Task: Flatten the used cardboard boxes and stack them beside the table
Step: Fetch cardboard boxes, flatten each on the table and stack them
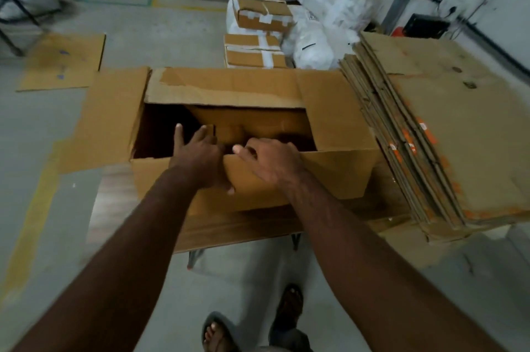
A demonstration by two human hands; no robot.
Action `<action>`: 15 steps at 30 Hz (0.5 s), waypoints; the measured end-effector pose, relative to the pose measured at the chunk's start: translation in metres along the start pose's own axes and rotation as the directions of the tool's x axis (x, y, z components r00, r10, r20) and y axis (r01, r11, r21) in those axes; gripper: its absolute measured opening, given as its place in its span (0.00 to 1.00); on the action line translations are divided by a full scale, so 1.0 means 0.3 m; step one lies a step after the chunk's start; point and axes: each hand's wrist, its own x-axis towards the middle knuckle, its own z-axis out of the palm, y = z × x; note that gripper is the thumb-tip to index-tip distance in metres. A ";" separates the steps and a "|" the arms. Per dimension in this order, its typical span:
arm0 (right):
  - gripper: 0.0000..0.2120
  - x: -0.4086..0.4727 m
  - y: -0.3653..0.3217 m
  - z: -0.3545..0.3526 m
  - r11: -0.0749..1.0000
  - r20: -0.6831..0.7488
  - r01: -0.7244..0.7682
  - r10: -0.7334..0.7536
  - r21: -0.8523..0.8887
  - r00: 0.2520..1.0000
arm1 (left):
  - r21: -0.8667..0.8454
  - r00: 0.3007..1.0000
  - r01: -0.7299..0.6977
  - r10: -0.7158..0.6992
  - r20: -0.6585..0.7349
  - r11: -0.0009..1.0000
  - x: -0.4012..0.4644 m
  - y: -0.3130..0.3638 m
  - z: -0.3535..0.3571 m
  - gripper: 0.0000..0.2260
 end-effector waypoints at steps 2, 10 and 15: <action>0.33 0.009 0.076 -0.038 0.985 0.004 -0.172 0.172 0.025 0.985 | -0.017 1.000 -0.010 0.010 0.026 1.000 0.039 0.052 -0.012 0.50; 0.42 -0.056 0.255 -0.186 0.947 -0.280 -0.246 0.184 -0.208 0.942 | -0.173 0.986 0.101 -0.075 0.150 0.980 0.055 0.066 -0.056 0.57; 0.46 -0.051 0.572 -0.251 0.883 -0.234 -0.469 0.454 -0.011 0.860 | -0.253 0.965 0.229 -0.185 0.186 0.940 0.047 0.106 -0.087 0.54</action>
